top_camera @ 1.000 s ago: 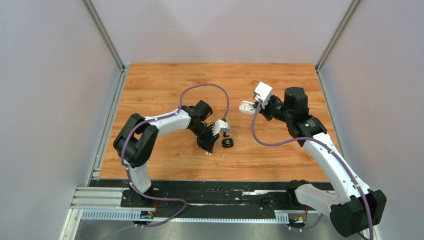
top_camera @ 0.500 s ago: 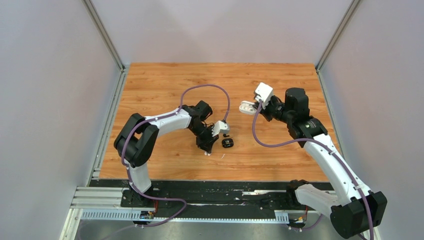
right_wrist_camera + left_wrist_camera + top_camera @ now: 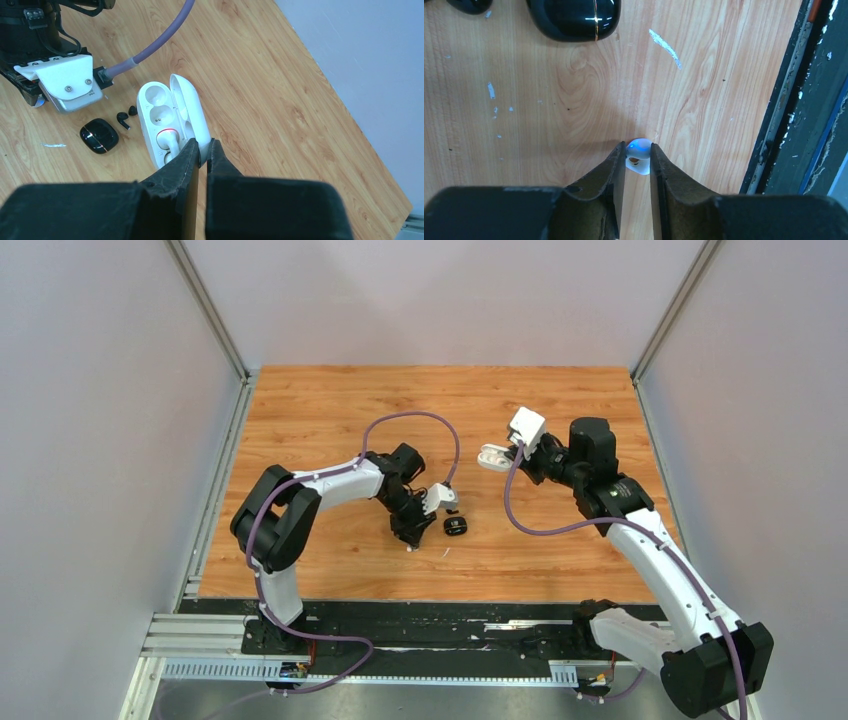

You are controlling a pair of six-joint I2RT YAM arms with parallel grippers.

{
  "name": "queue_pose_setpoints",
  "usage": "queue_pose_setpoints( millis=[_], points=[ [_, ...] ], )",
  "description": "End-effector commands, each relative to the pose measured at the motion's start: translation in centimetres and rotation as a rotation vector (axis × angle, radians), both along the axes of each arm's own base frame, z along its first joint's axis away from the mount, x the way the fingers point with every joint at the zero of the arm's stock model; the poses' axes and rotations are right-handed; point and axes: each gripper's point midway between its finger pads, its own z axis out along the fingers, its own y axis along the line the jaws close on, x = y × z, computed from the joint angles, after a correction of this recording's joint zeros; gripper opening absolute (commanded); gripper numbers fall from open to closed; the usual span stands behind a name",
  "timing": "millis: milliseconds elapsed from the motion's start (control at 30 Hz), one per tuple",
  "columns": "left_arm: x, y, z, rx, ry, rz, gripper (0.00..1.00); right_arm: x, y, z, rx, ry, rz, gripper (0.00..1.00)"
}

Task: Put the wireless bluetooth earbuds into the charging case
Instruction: Pick up the earbud from the center of the board.

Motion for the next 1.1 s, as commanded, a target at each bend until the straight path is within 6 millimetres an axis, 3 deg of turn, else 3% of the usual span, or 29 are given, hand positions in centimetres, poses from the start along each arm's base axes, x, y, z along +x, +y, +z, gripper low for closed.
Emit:
queue_pose_setpoints(
  millis=[0,267,400,533,700,1067],
  points=[
    [-1.0,2.4,-2.1,0.127,0.014,0.018,0.33,0.0,0.1,2.0,0.046,-0.051,0.002,0.00],
    [-1.2,2.1,-0.8,0.103,0.013,0.077,0.41,-0.1,0.2,1.7,0.050,-0.045,0.008,0.00],
    [-1.3,1.3,1.1,0.040,0.031,0.095,0.46,0.0,0.2,1.8,0.050,-0.044,0.006,0.00],
    [-0.1,1.3,2.3,0.005,0.064,0.209,0.47,0.0,0.4,1.9,0.052,-0.046,0.011,0.00],
    [1.9,2.2,1.7,0.027,0.102,0.404,0.45,0.0,0.4,1.8,0.053,-0.041,0.011,0.00],
    [2.0,1.7,0.6,0.072,0.102,0.415,0.43,0.0,0.5,1.7,0.053,-0.039,0.016,0.00]
  ],
)
